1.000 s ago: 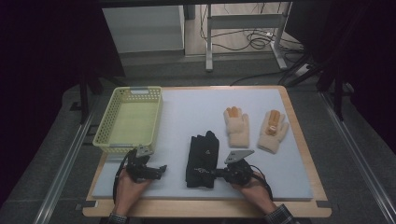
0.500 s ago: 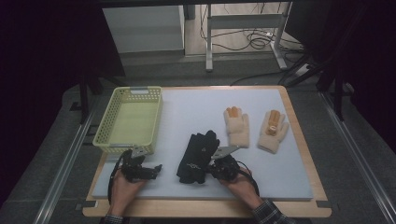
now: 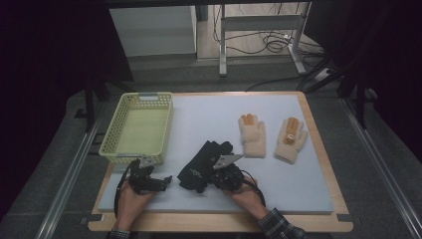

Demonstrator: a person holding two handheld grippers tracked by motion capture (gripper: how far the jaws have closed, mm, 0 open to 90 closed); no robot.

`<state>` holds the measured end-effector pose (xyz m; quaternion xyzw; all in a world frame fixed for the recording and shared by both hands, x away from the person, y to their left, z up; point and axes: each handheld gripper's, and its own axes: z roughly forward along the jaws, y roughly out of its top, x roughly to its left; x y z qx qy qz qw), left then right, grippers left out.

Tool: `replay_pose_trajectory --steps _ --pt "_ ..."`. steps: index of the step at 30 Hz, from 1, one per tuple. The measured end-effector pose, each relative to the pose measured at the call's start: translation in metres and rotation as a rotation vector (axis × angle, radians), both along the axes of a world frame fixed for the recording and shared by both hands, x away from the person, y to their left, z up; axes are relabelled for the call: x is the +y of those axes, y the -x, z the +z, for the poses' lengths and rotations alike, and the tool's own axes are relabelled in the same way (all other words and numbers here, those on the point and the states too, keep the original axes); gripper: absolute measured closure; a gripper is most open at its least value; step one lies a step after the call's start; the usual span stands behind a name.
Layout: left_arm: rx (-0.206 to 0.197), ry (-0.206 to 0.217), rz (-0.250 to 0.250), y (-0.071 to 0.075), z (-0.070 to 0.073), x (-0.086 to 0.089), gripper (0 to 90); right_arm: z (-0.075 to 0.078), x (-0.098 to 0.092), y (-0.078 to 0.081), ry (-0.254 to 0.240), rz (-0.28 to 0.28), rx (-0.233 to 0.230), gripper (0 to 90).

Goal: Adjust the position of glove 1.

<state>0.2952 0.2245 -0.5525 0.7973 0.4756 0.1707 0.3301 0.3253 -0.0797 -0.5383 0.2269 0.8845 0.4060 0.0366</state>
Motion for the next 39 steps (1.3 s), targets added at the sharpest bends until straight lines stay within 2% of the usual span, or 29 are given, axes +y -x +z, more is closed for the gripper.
replay_pose_trajectory --steps 4,6,8,10,15,16,17,18,20,21,22,23,25,33,36,39 --pt "-0.008 -0.023 0.007 0.002 0.001 0.007 2.8 0.0 0.016 -0.001 0.005 0.019 -0.009 84.9" --pt "0.001 0.012 -0.007 0.002 -0.002 0.011 3.7 0.0 0.016 -0.001 0.004 0.024 -0.01 83.6" --pt "-0.001 0.007 -0.008 0.002 -0.001 0.011 3.3 0.001 0.014 0.0 0.005 0.031 -0.006 80.1" --pt "0.004 0.013 -0.004 0.002 -0.002 0.011 3.2 0.003 0.004 0.003 0.015 0.018 -0.024 76.2" --pt "0.006 0.014 -0.003 0.001 -0.002 0.011 3.0 0.005 -0.014 0.002 0.019 -0.004 -0.035 72.0" --pt "0.006 0.014 -0.004 0.001 -0.002 0.011 3.0 0.006 -0.024 0.001 0.021 -0.028 -0.043 68.4" --pt "0.007 0.012 -0.004 0.001 -0.002 0.011 3.0 0.006 -0.024 0.001 0.021 -0.028 -0.043 68.4" --pt "0.006 0.012 -0.003 0.001 -0.002 0.011 2.8 0.007 -0.035 0.0 0.029 -0.053 -0.059 66.2" --pt "0.003 0.014 -0.003 0.001 -0.002 0.011 2.8 0.009 -0.046 -0.001 0.022 -0.082 -0.064 63.2" --pt "0.003 0.014 -0.003 0.001 -0.002 0.011 2.8 0.009 -0.046 -0.001 0.022 -0.082 -0.064 63.2" --pt "0.001 0.014 -0.003 0.001 -0.002 0.011 2.8 0.011 -0.058 -0.003 0.021 -0.109 -0.069 60.1" --pt "0.001 0.014 -0.003 0.001 -0.002 0.011 2.8 0.011 -0.058 -0.003 0.021 -0.109 -0.069 60.1" --pt "0.001 0.014 -0.004 0.001 -0.002 0.011 2.9 0.013 -0.073 -0.005 0.024 -0.15 -0.076 55.7" --pt "0.003 0.017 -0.004 0.001 -0.002 0.011 2.9 0.012 -0.116 -0.009 0.067 -0.267 -0.109 41.8" --pt "0.003 0.018 -0.004 0.001 -0.002 0.011 2.9 0.012 -0.122 -0.01 0.08 -0.29 -0.117 38.2" --pt "0.003 0.018 -0.004 0.001 -0.002 0.011 2.9 0.009 -0.129 -0.011 0.124 -0.319 -0.146 31.3"
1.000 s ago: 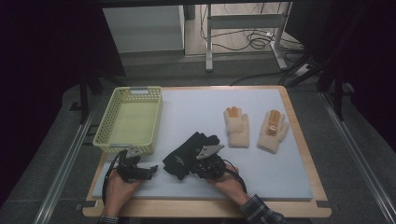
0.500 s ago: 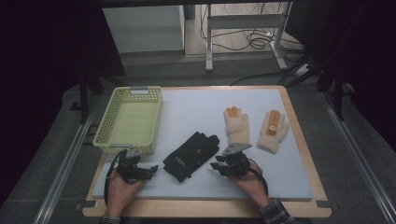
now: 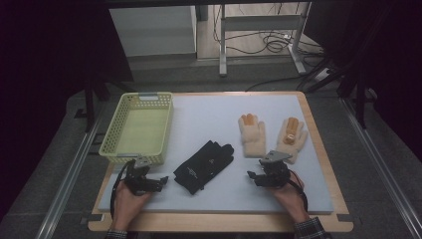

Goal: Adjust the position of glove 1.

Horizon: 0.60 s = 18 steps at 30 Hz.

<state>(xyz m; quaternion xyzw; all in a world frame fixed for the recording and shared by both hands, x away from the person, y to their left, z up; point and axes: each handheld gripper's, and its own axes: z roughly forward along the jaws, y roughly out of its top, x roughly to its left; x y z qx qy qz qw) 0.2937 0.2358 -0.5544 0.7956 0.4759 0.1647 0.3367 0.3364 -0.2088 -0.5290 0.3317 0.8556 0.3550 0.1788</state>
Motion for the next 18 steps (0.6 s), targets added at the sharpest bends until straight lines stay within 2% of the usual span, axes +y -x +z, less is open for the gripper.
replay_pose_trajectory --steps 1,3,7,11,18 --pt "0.0 0.0 -0.001 0.0 0.0 0.0 2.9 -0.002 -0.001 -0.001 -0.001 -0.003 -0.005 29.1" --pt "-0.002 -0.001 -0.003 0.0 0.0 0.0 3.0 -0.003 -0.004 -0.004 -0.028 -0.012 0.021 27.5" --pt "-0.002 -0.001 -0.011 0.001 0.001 0.0 3.0 -0.004 -0.002 -0.003 -0.01 -0.027 0.008 22.5" --pt "0.008 0.014 -0.035 0.003 0.004 -0.001 3.7 -0.004 -0.003 -0.003 -0.013 -0.031 0.014 22.4" --pt "-0.002 0.025 -0.07 0.007 0.016 -0.009 2.8 -0.004 -0.003 -0.003 -0.015 -0.03 0.013 22.4"
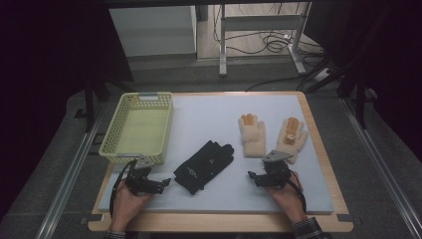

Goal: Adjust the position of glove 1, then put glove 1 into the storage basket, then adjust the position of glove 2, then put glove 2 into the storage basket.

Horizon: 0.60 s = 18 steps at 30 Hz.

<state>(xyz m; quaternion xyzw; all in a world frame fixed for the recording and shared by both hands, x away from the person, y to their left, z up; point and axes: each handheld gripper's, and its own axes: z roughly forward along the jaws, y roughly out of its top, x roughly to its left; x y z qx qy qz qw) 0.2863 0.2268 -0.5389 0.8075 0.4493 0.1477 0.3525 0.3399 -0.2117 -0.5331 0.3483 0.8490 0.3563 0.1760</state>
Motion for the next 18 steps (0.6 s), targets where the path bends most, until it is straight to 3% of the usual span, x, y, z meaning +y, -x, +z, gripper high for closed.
replay_pose_trajectory --steps 7,12,18 --pt "0.008 0.047 -0.056 0.003 0.015 -0.01 0.8 0.0 0.0 0.0 0.0 0.0 0.0 22.3" --pt "0.021 0.045 -0.107 0.002 0.026 -0.024 0.0 0.0 0.0 0.0 0.0 0.0 0.0 22.3" --pt "0.008 0.028 -0.158 -0.005 0.038 -0.046 0.0 0.0 0.0 0.0 0.001 0.0 -0.001 22.3"
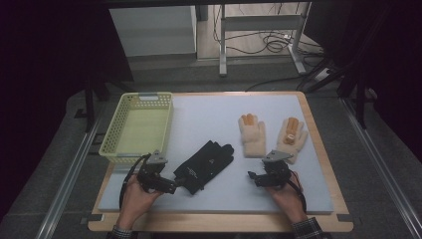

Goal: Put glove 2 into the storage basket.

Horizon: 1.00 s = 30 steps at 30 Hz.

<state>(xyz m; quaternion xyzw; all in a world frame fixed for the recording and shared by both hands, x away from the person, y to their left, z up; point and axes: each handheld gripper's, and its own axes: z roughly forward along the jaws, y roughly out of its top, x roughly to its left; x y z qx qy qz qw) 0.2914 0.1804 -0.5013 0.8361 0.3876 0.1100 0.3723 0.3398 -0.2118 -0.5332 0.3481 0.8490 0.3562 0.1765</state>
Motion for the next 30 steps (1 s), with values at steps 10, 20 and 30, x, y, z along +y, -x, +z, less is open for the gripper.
replay_pose_trajectory --steps 10,20,30 --pt "0.024 -0.035 -0.024 -0.017 -0.003 -0.028 0.0 0.0 0.0 0.0 0.0 0.0 0.0 22.3" --pt "0.045 -0.075 -0.036 -0.037 -0.009 -0.051 0.0 0.0 0.0 0.0 0.0 0.001 -0.001 22.3" --pt "0.065 -0.101 -0.09 -0.056 -0.014 -0.075 0.0 0.0 0.0 0.0 -0.001 0.0 0.0 22.3"
